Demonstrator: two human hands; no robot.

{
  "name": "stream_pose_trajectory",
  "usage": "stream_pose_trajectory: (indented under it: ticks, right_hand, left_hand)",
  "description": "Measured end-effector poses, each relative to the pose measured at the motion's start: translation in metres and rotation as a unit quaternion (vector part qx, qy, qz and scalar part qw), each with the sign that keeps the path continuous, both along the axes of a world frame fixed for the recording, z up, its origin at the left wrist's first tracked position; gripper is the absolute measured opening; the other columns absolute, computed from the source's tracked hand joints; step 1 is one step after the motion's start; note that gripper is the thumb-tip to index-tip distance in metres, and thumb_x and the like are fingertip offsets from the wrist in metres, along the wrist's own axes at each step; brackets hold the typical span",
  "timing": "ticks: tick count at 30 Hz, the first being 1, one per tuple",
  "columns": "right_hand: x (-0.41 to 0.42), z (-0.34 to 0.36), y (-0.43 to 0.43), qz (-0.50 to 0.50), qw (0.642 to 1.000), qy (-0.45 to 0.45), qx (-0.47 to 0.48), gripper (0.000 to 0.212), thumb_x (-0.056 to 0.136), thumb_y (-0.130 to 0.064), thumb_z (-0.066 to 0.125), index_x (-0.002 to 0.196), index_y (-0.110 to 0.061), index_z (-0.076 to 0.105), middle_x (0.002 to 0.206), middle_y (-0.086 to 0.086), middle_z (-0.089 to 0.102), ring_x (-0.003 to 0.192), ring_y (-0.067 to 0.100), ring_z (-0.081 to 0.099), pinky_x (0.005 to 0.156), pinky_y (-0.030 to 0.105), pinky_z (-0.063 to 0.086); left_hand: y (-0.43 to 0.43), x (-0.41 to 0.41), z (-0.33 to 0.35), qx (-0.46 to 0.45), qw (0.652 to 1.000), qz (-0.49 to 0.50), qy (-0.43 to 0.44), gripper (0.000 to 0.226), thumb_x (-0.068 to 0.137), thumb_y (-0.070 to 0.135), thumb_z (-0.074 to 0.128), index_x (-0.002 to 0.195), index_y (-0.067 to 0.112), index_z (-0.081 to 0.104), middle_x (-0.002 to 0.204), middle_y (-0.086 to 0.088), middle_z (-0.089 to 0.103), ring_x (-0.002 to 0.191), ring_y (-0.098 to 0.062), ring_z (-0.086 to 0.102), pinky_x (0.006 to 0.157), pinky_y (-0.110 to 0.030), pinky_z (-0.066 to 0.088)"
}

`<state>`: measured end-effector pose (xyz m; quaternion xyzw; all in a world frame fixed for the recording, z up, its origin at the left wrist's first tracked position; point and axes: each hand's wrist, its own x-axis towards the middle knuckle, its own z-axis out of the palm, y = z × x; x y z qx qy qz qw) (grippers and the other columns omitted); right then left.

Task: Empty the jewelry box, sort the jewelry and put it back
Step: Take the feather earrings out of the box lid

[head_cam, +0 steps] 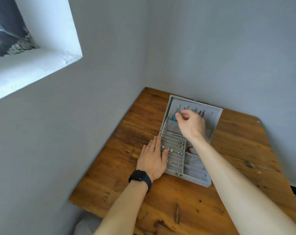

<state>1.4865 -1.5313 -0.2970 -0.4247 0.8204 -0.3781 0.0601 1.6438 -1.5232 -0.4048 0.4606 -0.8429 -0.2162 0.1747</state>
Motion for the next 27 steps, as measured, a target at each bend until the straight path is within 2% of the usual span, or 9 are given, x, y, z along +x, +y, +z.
stream_pose_trajectory:
  ticks: [6,8,10,15,17,20,21,24,27]
  right_hand:
    - [0.001,0.0,-0.025,-0.077,0.994,-0.068,0.029,0.034,0.089,-0.057,0.062,0.101,-0.028,0.075,0.096,-0.006,0.073,0.088,0.019,0.061,0.071,0.026,0.04]
    - [-0.001,0.001,-0.03,-0.087,0.99,-0.106,0.033,0.028,0.088,-0.055,0.065,0.085,-0.029,0.075,0.082,-0.008,0.068,0.083,0.018,0.058,0.071,0.025,0.04]
    - [-0.001,0.004,-0.032,-0.088,0.987,-0.13,0.028,0.029,0.086,-0.049,0.068,0.065,-0.029,0.065,0.069,-0.014,0.062,0.08,0.018,0.059,0.068,0.022,0.038]
    - [0.002,0.01,-0.034,-0.108,0.986,-0.129,0.019,0.038,0.085,-0.042,0.068,0.052,-0.028,0.058,0.06,-0.02,0.054,0.071,0.016,0.055,0.071,0.023,0.038]
    - [0.003,0.012,-0.034,-0.113,0.984,-0.138,-0.005,0.038,0.086,-0.042,0.068,0.053,-0.029,0.056,0.06,-0.019,0.052,0.068,0.013,0.053,0.069,0.02,0.039]
    - [0.003,0.021,-0.035,-0.105,0.98,-0.163,-0.05,0.026,0.088,-0.038,0.066,0.064,-0.027,0.064,0.066,-0.015,0.057,0.063,-0.002,0.051,0.044,0.012,0.035]
    - [0.003,0.026,-0.036,-0.098,0.978,-0.169,-0.067,0.019,0.088,-0.036,0.066,0.071,-0.026,0.067,0.069,-0.015,0.059,0.064,-0.005,0.051,0.042,0.01,0.034]
    - [0.001,0.039,-0.036,-0.077,0.972,-0.182,-0.127,0.01,0.087,-0.035,0.068,0.084,-0.026,0.072,0.079,-0.014,0.067,0.071,-0.004,0.057,0.055,0.013,0.038]
    - [0.0,0.044,-0.02,-0.039,0.969,-0.184,-0.163,0.009,0.088,-0.036,0.07,0.085,-0.027,0.073,0.083,-0.019,0.069,0.08,-0.002,0.062,0.064,0.014,0.042]
  left_hand:
    - [0.0,0.0,-0.004,-0.009,1.0,0.001,0.007,0.065,0.106,0.049,0.021,0.16,0.017,0.006,0.167,-0.002,0.014,0.152,-0.016,0.014,0.125,-0.036,0.007]
    - [0.0,0.0,-0.005,-0.01,1.0,0.002,0.011,0.066,0.105,0.049,0.022,0.16,0.017,0.006,0.166,-0.002,0.015,0.152,-0.016,0.014,0.125,-0.036,0.007]
    - [0.001,0.0,-0.005,-0.013,1.0,0.002,0.01,0.066,0.105,0.049,0.022,0.16,0.017,0.005,0.166,-0.001,0.015,0.152,-0.016,0.014,0.125,-0.035,0.006]
    - [0.0,0.0,-0.006,-0.012,1.0,0.001,0.013,0.066,0.105,0.05,0.023,0.16,0.018,0.006,0.166,-0.001,0.016,0.152,-0.016,0.014,0.124,-0.035,0.006]
    - [0.001,0.0,-0.006,-0.011,1.0,0.001,0.01,0.066,0.105,0.049,0.023,0.16,0.017,0.007,0.166,-0.001,0.016,0.152,-0.016,0.015,0.124,-0.035,0.006]
    - [0.001,0.001,-0.004,-0.005,1.0,-0.001,0.009,0.066,0.105,0.049,0.024,0.16,0.017,0.007,0.166,-0.001,0.016,0.152,-0.016,0.014,0.124,-0.035,0.006]
    - [0.001,0.001,-0.003,-0.003,1.0,-0.002,0.01,0.066,0.105,0.049,0.024,0.16,0.017,0.007,0.166,-0.001,0.016,0.152,-0.016,0.014,0.125,-0.035,0.006]
    - [0.0,0.001,-0.003,0.006,1.0,-0.004,0.013,0.066,0.105,0.049,0.023,0.16,0.017,0.007,0.166,-0.001,0.015,0.152,-0.016,0.014,0.125,-0.035,0.005]
    - [0.0,0.002,-0.003,0.015,1.0,-0.005,0.015,0.066,0.105,0.05,0.023,0.16,0.018,0.007,0.166,-0.001,0.015,0.152,-0.016,0.013,0.124,-0.035,0.004]
